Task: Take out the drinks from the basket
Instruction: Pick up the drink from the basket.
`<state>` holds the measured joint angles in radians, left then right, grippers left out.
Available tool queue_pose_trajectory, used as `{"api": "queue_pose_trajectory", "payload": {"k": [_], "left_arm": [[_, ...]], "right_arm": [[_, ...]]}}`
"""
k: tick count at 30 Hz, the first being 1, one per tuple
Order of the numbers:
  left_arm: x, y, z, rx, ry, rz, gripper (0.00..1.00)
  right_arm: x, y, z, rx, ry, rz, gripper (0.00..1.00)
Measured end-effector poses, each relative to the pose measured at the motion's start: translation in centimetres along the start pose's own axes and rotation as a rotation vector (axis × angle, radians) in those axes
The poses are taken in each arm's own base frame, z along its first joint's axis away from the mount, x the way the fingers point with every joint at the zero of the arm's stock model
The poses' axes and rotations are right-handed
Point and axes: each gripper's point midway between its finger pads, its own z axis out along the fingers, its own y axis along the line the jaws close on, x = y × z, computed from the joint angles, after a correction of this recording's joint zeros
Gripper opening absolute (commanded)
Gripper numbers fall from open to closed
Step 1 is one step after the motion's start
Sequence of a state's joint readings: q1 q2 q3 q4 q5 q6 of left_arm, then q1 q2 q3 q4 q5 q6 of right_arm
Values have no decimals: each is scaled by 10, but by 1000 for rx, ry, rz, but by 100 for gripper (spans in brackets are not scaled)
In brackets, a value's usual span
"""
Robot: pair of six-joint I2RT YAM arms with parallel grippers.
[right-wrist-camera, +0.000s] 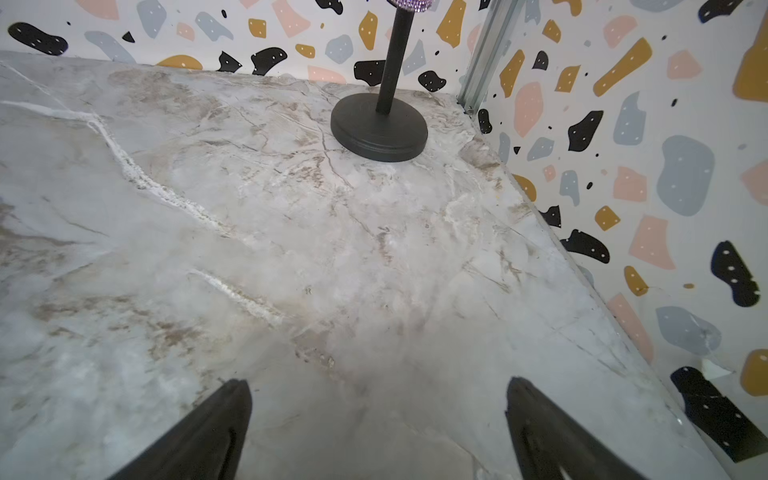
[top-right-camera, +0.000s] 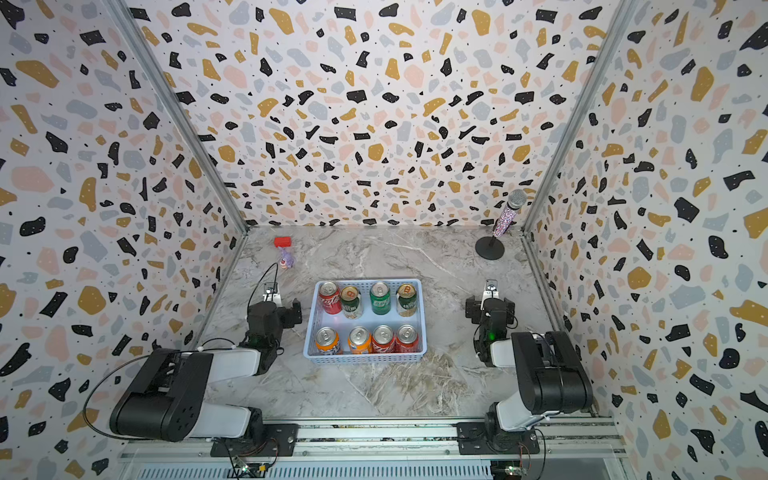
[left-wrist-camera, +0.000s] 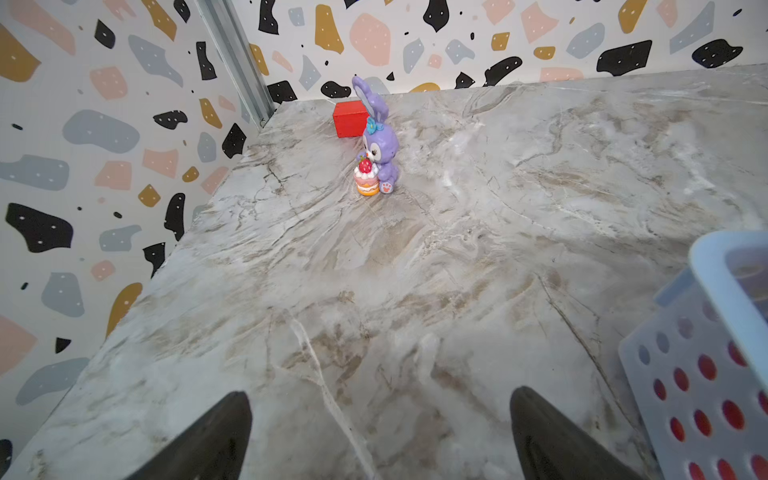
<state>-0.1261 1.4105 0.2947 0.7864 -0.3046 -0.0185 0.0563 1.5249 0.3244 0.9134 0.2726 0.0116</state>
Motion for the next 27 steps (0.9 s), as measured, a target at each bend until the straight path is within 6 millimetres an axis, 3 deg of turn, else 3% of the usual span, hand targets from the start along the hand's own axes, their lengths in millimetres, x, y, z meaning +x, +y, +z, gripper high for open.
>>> {"api": "queue_pose_trajectory", "payload": {"k": [27], "left_arm": [[-2,6,-2,-31,21,-1,100]], "right_arm": [[0,0,-1,1,5,-1,100]]}}
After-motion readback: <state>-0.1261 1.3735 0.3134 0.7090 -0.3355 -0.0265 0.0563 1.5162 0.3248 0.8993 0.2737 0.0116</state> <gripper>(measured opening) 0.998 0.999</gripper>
